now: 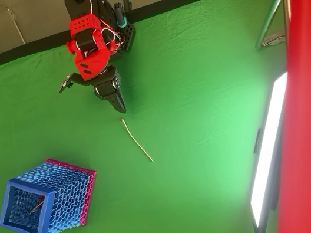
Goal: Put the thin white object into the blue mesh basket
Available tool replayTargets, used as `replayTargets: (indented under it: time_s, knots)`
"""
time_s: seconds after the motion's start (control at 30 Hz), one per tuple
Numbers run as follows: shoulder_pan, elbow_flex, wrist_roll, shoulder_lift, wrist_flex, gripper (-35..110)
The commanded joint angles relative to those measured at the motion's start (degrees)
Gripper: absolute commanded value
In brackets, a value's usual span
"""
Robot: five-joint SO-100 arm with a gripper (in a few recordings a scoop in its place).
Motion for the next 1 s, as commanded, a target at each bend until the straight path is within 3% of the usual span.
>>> replayTargets:
  time_s: [0.0, 0.7, 0.97]
  knots:
    - [-1.58, 0.26, -3.08, 0.35, -2.11, 1]
    - [-1.85, -0.18, -3.34, -0.26, -1.58, 1]
    - [-1.67, -6.94, -5.27, -12.48, -3.96, 1]
